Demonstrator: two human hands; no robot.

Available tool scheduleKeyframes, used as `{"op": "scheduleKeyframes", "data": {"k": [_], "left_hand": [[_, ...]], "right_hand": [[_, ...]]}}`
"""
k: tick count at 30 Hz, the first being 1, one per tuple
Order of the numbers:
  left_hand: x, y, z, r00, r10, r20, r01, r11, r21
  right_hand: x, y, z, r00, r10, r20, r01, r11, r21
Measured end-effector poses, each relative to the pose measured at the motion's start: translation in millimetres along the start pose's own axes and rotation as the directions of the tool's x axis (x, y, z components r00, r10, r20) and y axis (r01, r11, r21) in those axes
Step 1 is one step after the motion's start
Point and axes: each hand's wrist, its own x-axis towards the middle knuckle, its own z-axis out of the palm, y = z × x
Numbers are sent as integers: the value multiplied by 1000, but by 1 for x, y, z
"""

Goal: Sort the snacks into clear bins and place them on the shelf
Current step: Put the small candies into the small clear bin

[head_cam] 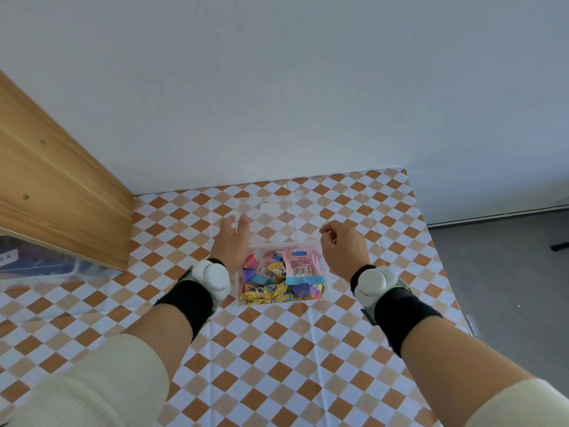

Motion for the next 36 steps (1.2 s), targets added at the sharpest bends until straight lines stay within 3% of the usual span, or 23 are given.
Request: {"op": "scheduleKeyframes", "data": {"k": [4,9,12,17,21,27,31,36], "left_hand": [[6,9,-5,998,-8,-65,-4,983,-183],[-16,6,-17,988,95,-121,-122,961,-248],[-27,1,-21,988,78,-131,-110,961,-254],[-59,-12,-25,984,116,-137,-142,970,-199],[-80,-27,-19,980,165,-110,-172,984,-51],[-91,-49,-3,968,251,12,-250,954,166],[-94,-64,5,941,337,19,-330,907,263],[-99,-78,12,930,364,54,-363,882,301]], "right_hand": [[7,0,-7,993,116,-37,-114,991,65],[-6,5,-12,978,205,-48,-199,973,119],[-14,6,-16,975,215,-56,-198,956,216],[-33,11,-24,975,213,-69,-188,945,269],[-49,12,-23,988,129,-82,-109,972,209],[-69,19,-7,987,-36,155,31,999,31],[-79,27,5,959,-112,260,142,985,-98],[-88,39,10,946,-156,283,174,984,-41]]}}
